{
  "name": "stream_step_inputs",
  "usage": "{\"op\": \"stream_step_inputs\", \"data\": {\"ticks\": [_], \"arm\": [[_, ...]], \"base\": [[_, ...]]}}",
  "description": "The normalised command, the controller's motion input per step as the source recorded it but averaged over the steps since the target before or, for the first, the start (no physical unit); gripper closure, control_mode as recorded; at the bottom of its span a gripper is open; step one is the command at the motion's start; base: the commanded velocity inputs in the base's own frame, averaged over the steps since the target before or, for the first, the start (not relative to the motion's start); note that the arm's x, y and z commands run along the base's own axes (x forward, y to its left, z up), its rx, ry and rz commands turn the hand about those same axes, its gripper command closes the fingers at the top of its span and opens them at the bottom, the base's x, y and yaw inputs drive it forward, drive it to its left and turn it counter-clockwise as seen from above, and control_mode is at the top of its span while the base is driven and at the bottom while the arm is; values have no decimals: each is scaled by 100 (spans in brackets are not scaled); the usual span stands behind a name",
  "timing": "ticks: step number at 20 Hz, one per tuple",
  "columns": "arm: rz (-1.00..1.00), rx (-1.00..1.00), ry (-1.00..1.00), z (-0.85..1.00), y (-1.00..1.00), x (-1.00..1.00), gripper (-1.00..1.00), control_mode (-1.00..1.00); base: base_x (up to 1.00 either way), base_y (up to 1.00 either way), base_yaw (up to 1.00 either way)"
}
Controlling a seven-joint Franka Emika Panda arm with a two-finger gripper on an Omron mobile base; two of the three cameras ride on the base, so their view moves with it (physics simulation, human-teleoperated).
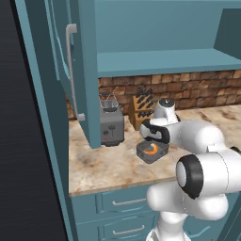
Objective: Retrieve the tupperware from the cabinet, then place the raw meat into the tupperware to avoid contamination.
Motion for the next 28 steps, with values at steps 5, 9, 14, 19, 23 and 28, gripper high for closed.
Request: {"op": "stream_step_inputs", "data": {"ticks": [5, 9, 14, 19, 23, 28], "arm": [[-3, 0, -9, 46, 0, -35, -100, -100], [-3, 0, -12, 47, 0, -41, -100, -100], [-3, 0, -13, 46, 1, -40, -100, -100], [-3, 0, -14, 43, 7, -39, -100, -100], [-3, 0, -15, 41, 13, -38, -100, -100], [-3, 0, -15, 39, 20, -38, -100, -100]], "base": [[0, 0, 0], [0, 0, 0], [0, 0, 0], [0, 0, 0], [0, 0, 0], [0, 0, 0]]}}
